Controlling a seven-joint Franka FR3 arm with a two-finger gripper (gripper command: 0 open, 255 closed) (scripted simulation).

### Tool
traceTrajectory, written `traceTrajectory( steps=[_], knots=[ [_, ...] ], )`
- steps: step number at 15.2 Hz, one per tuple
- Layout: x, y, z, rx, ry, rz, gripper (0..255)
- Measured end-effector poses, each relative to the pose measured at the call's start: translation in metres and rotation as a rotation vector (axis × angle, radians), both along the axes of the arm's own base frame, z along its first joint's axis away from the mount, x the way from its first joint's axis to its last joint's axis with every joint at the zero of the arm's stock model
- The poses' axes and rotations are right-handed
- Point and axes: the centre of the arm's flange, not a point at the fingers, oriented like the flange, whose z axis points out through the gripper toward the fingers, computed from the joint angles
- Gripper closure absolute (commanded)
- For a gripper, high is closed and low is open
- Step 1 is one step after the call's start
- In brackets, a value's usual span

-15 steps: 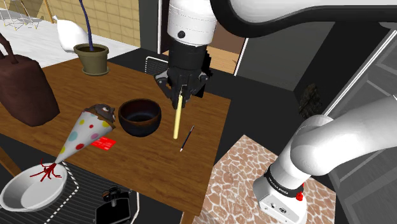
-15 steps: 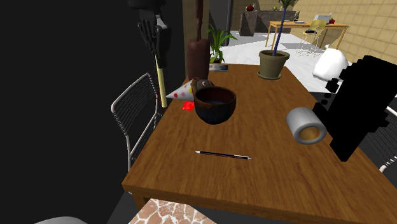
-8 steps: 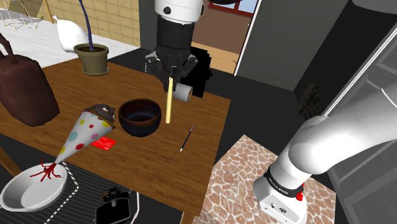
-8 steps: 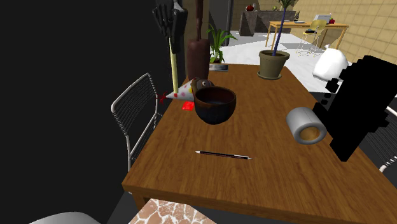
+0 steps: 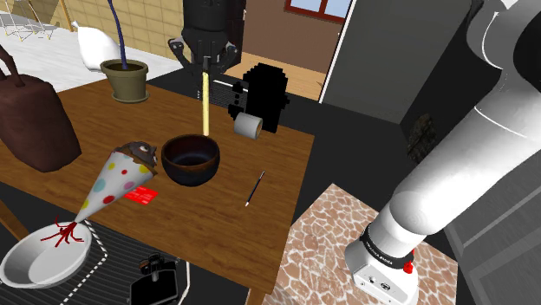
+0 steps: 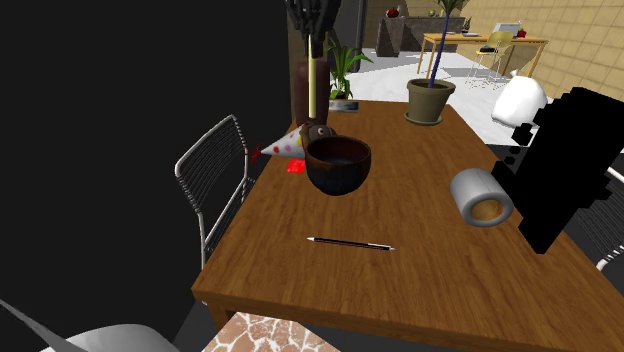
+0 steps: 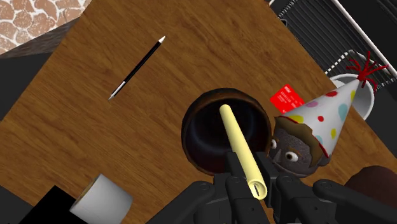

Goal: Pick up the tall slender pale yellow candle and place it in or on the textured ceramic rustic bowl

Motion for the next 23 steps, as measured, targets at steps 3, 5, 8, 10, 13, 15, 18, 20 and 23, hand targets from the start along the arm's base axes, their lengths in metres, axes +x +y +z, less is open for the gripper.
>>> traceTrajectory(
  steps=[3, 5, 8, 10, 13, 15, 18, 20, 23],
  knots=[
    [0.038, -0.010, 0.005, 0.000, -0.001, 0.001, 255],
    [0.061, -0.011, 0.012, 0.000, -0.001, 0.002, 255],
    [0.091, -0.017, 0.017, 0.000, 0.000, 0.000, 255],
    [0.095, -0.018, 0.010, -0.001, 0.000, 0.000, 255],
    [0.096, -0.017, -0.006, -0.001, 0.000, 0.000, 255],
    [0.096, -0.018, -0.017, -0.001, 0.000, 0.000, 255],
    [0.096, -0.018, -0.033, -0.001, 0.000, 0.000, 255],
    [0.096, -0.018, -0.042, -0.001, 0.000, 0.000, 255],
    [0.097, -0.017, -0.058, -0.001, 0.000, 0.000, 255]
  ],
)
